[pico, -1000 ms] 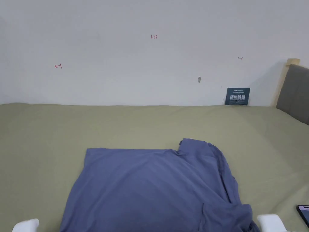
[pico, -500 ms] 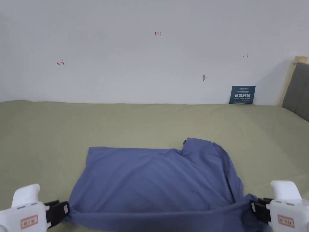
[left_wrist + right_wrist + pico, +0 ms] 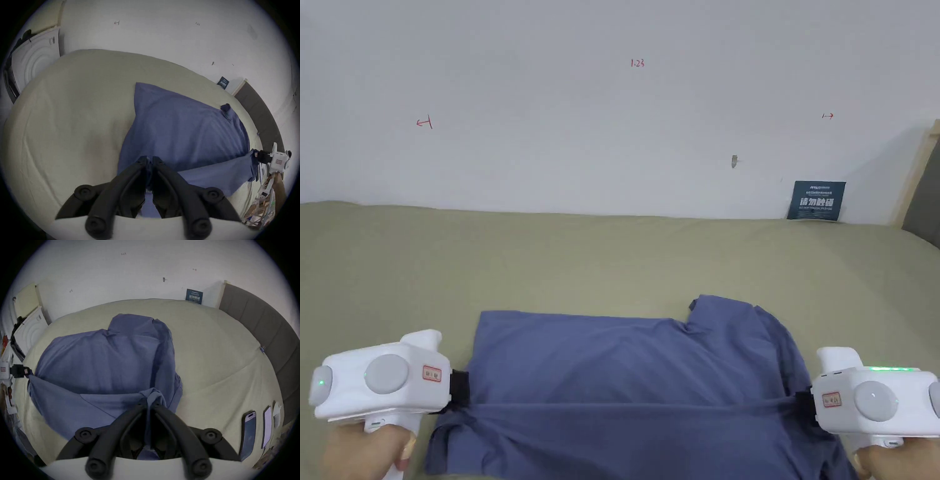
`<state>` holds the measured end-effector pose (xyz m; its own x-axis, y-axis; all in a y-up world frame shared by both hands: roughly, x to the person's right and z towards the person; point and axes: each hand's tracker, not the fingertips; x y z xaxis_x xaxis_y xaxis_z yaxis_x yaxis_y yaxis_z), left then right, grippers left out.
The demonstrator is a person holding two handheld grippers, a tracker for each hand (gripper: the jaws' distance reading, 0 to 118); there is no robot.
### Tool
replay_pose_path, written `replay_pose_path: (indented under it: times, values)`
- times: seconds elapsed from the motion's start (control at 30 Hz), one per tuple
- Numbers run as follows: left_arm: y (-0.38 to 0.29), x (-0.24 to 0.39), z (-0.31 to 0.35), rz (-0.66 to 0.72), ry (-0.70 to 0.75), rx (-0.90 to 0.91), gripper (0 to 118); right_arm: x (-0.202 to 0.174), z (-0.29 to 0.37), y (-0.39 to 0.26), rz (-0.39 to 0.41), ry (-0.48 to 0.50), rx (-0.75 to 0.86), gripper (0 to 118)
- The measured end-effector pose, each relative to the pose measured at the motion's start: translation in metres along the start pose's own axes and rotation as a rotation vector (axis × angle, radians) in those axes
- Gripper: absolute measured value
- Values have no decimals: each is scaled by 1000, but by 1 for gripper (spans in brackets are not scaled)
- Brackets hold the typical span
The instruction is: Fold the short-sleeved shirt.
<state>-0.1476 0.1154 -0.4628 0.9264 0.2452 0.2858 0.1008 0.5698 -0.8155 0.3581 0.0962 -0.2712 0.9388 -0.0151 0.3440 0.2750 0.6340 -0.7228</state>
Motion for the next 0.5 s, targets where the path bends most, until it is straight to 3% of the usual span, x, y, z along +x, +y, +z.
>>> replay_pose_path:
  times: [0.03,0.07,0.1,0.13,0.17,0.23,0.4,0.43,0.47,0.5]
  values:
    - [-2,-3,-5,5,-1,0,29,2,-2,0,-7,4,3,5]
    - [-3,-2,-4,7,6,-6,60,2,-2,-1,-15,-5,10,18]
    - [-5,-1,-2,9,32,-15,85,3,1,-1,-25,-20,22,48]
    - [-8,-3,6,11,28,-19,91,5,7,-2,-27,-17,21,92]
    - [-11,-7,17,4,-2,-8,91,7,15,-4,-34,5,15,107]
    - [-19,-5,44,-22,1,39,91,6,44,-12,-7,56,103,99]
    - [-71,10,109,-112,66,241,89,-18,105,-49,53,-30,174,100]
    - [-83,7,112,-110,50,255,82,-23,111,-58,48,-29,161,92]
    - [-97,8,114,-100,36,257,68,-31,116,-66,38,-25,143,77]
    - [-108,9,114,-90,26,250,38,-34,119,-75,29,4,127,51]
